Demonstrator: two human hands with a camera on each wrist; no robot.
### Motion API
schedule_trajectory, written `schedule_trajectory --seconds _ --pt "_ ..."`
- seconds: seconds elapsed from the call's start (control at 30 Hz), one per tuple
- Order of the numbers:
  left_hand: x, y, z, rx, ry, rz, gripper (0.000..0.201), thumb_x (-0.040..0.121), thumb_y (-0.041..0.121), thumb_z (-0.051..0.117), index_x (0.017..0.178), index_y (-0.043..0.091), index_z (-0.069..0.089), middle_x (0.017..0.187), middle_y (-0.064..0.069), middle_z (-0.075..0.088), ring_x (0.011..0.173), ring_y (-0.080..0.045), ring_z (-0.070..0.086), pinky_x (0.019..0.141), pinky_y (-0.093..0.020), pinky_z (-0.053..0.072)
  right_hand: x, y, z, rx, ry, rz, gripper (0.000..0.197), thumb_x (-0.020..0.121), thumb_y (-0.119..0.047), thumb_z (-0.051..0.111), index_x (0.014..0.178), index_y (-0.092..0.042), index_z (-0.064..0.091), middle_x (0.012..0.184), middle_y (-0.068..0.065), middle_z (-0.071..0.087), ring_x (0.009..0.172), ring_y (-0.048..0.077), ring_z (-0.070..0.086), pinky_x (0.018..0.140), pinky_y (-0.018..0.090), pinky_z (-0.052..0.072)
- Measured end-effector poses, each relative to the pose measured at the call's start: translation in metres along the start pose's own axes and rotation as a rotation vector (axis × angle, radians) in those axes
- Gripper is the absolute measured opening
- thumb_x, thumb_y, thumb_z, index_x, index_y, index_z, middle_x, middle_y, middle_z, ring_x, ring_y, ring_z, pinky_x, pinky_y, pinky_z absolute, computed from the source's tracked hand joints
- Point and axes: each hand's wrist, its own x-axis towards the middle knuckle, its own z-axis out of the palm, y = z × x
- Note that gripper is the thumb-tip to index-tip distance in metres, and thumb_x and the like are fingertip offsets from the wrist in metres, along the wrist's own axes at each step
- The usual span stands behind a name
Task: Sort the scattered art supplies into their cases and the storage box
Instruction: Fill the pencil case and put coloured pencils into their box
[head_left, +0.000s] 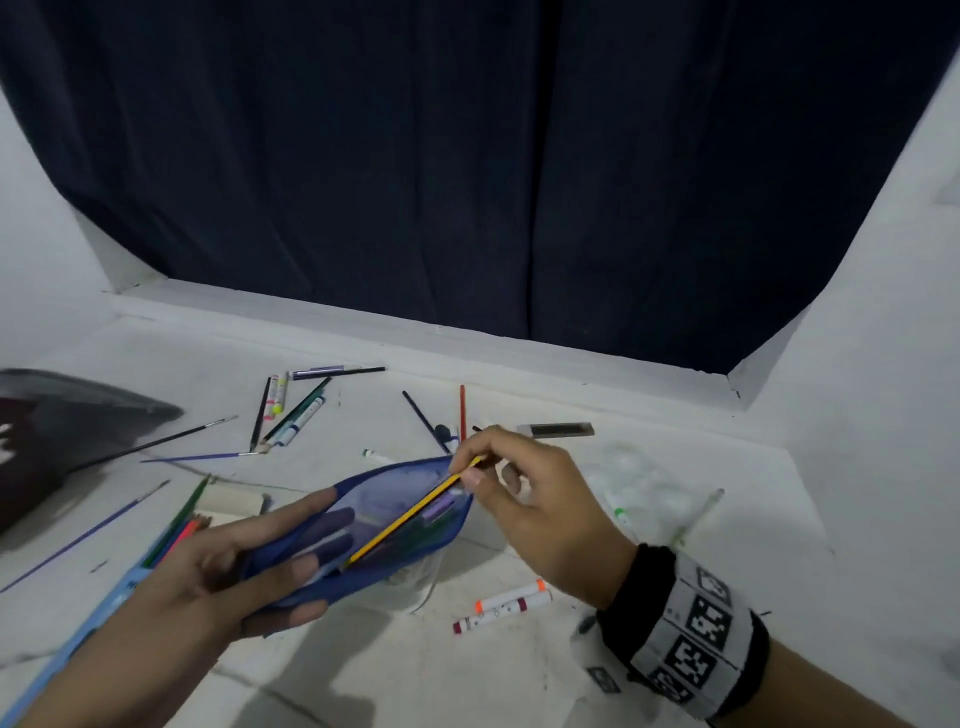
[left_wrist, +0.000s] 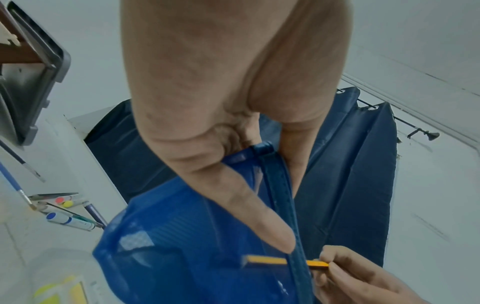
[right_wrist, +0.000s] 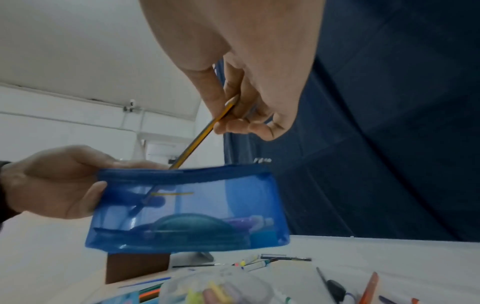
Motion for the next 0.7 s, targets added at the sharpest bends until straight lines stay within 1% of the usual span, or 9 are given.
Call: schedule_trajectory --seconds 0.07,0.13,0.2,0.27,0.4,0.47,0.57,0.63,0.7 --pt "-0.009 0.000 -0.002 0.000 -0.039 -0.007 0.068 0.050 0.020 0.097 0.114 0.031 0.076 0.124 0.000 0.072 0.115 -0.023 0.068 0.079 -0.037 0.062 -0.002 -0.007 0.013 0.053 -0.108 0.048 0.013 0.093 -0.003 0.057 0.093 -0.012 0.066 0.077 -0.003 0.061 0.068 0.011 0.050 0.069 0.019 0.043" --pt "-0.015 -0.002 -0.007 -0.008 -0.047 -0.009 0.076 0.046 0.031 0.098 0.118 0.029 0.074 0.126 -0.003 0.070 0.118 -0.024 0.067 0.084 -0.041 0.060 -0.002 -0.014 0.025 0.048 -0.191 0.090 0.014 0.093 -0.005 0.056 0.093 -0.015 0.066 0.078 -0.003 0.066 0.070 0.025 0.053 0.070 0.036 0.049" --pt "-0.020 -0.003 -0.013 -0.011 -0.022 -0.010 0.078 0.046 0.034 0.097 0.120 0.029 0.073 0.127 -0.004 0.070 0.119 -0.024 0.066 0.086 -0.043 0.060 -0.001 -0.018 0.036 0.020 -0.246 0.105 0.015 0.093 -0.007 0.055 0.091 -0.018 0.066 0.081 0.008 0.069 0.070 0.035 0.052 0.071 0.046 0.047" --pt "-0.024 -0.006 -0.020 0.004 -0.011 -0.002 0.087 0.040 0.040 0.100 0.122 0.029 0.072 0.127 -0.003 0.070 0.119 -0.022 0.066 0.084 -0.038 0.060 0.001 -0.021 0.044 -0.026 -0.295 0.110 0.016 0.093 -0.007 0.056 0.091 -0.019 0.066 0.083 0.012 0.068 0.070 0.033 0.052 0.070 0.041 0.047" --pt "-0.029 -0.008 -0.036 -0.009 0.002 -0.006 0.082 0.042 0.034 0.100 0.119 0.028 0.073 0.124 -0.005 0.071 0.117 -0.023 0.067 0.077 -0.035 0.062 0.012 -0.023 0.059 -0.092 -0.371 0.124 0.017 0.094 -0.006 0.055 0.095 -0.017 0.069 0.084 -0.012 0.064 0.068 0.009 0.052 0.066 0.015 0.040" --pt "-0.028 -0.008 -0.045 0.007 -0.005 0.000 0.091 0.034 0.041 0.101 0.119 0.027 0.073 0.124 -0.005 0.071 0.115 -0.022 0.068 0.074 -0.032 0.062 0.017 -0.024 0.068 -0.216 -0.359 0.051 0.019 0.093 -0.007 0.055 0.096 -0.018 0.071 0.083 -0.012 0.064 0.071 0.007 0.053 0.068 0.016 0.041" --pt "-0.021 -0.004 -0.058 -0.038 -0.019 0.009 0.066 0.050 0.016 0.089 0.114 0.029 0.076 0.121 -0.004 0.072 0.112 -0.019 0.069 0.069 -0.027 0.061 0.028 -0.022 0.081 -0.491 -0.288 -0.175 0.019 0.091 -0.014 0.057 0.101 -0.019 0.074 0.101 -0.008 0.068 0.088 0.012 0.062 0.079 0.029 0.050" --pt "-0.015 -0.001 -0.072 -0.051 -0.008 0.019 0.059 0.056 0.014 0.076 0.112 0.030 0.076 0.122 -0.004 0.072 0.111 -0.018 0.070 0.069 -0.028 0.061 0.041 -0.023 0.082 -0.435 -0.220 -0.214 0.016 0.092 -0.016 0.060 0.099 -0.016 0.075 0.104 -0.005 0.067 0.087 0.016 0.065 0.077 0.033 0.052" --pt "-0.008 0.002 -0.090 -0.059 -0.005 0.022 0.060 0.055 0.013 0.080 0.113 0.029 0.076 0.122 -0.004 0.072 0.111 -0.018 0.070 0.069 -0.029 0.061 0.055 -0.027 0.077 -0.323 -0.136 -0.226 0.013 0.093 -0.013 0.062 0.097 -0.013 0.074 0.102 -0.004 0.065 0.077 0.020 0.064 0.071 0.033 0.051"
